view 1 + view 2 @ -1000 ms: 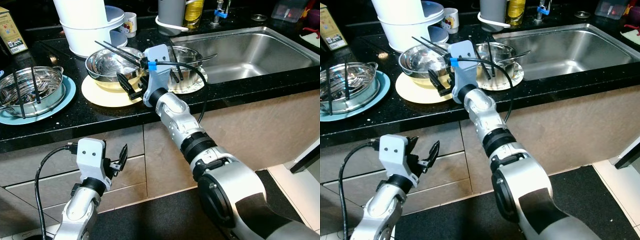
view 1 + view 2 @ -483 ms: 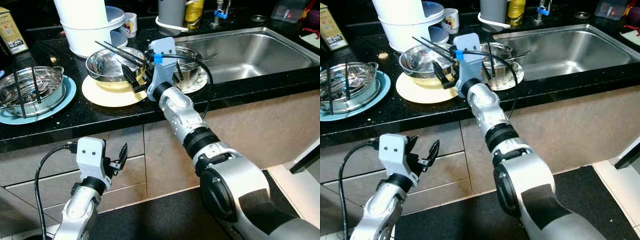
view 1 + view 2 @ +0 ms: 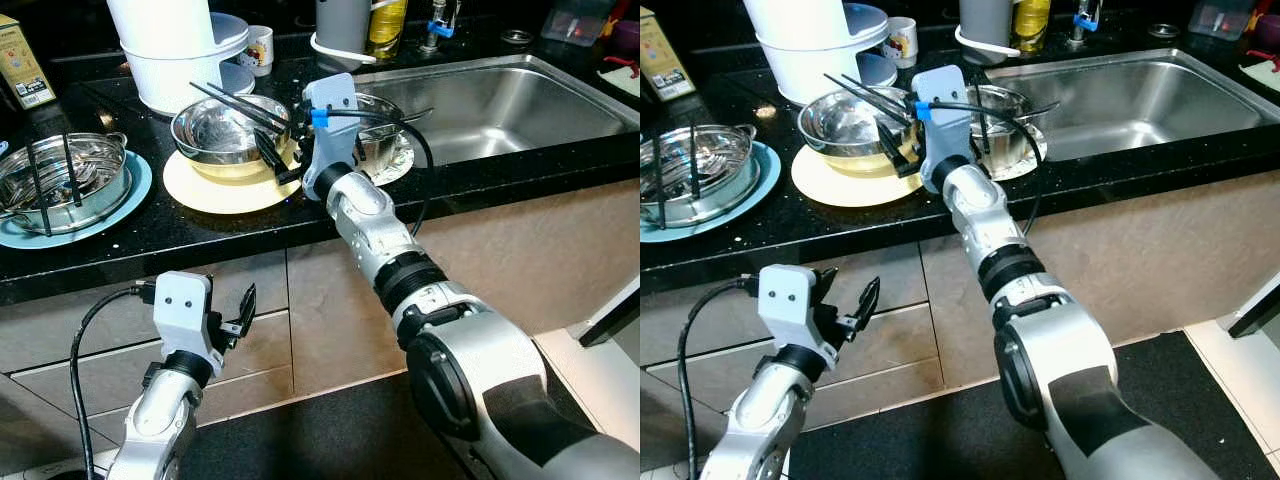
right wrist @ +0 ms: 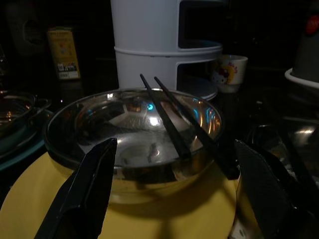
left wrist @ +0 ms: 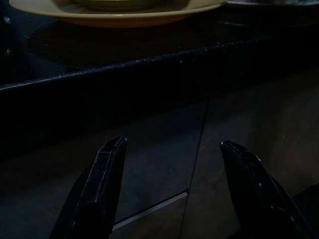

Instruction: Kitchen organization

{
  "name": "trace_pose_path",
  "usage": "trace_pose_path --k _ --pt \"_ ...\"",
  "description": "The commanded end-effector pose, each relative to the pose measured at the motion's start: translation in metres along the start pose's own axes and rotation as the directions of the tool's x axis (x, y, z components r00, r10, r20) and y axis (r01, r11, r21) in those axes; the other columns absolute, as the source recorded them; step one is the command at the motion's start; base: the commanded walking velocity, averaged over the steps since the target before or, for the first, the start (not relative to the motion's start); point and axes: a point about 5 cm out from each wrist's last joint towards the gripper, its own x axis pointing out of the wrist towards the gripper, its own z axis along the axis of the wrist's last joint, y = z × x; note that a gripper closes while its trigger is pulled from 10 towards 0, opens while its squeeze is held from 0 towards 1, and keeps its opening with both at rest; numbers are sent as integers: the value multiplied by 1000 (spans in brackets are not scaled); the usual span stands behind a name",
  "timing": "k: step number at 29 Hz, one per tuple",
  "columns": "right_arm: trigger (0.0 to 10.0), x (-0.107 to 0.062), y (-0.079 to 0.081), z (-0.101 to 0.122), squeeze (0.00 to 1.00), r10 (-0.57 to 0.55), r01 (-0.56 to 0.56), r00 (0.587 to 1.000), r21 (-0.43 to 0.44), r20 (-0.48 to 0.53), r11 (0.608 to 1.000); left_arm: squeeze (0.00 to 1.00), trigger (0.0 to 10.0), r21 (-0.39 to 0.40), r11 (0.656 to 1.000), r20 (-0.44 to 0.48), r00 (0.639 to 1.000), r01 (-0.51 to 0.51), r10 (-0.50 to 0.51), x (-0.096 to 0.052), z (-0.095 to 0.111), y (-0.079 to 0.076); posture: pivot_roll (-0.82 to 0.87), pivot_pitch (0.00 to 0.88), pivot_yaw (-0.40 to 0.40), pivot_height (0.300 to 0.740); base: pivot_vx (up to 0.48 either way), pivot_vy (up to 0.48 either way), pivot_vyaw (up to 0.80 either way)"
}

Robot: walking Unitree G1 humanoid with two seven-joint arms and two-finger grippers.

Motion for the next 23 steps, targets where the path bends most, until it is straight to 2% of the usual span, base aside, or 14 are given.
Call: trace_pose_path --k 1,4,7,23 --pt "10000 3 4 5 0 21 -21 1000 -27 -5 999 0 10000 -3 1000 0 1000 -10 10 -3 0 3 -39 202 -1 740 0 0 0" --pt "10000 4 3 6 0 20 -20 1000 -11 -6 1000 0 10000 -6 1000 6 1000 -7 7 -3 2 3 -38 205 -3 740 0 0 0" --pt "10000 5 3 7 0 27 -27 1000 45 -11 999 0 10000 -20 1000 25 1000 11 -11 -3 7 2 -33 211 -9 740 0 0 0" --pt "10000 8 -4 15 0 33 -30 999 76 -42 997 0 10000 -26 998 49 998 49 -47 -7 18 1 -16 238 -21 740 0 0 0"
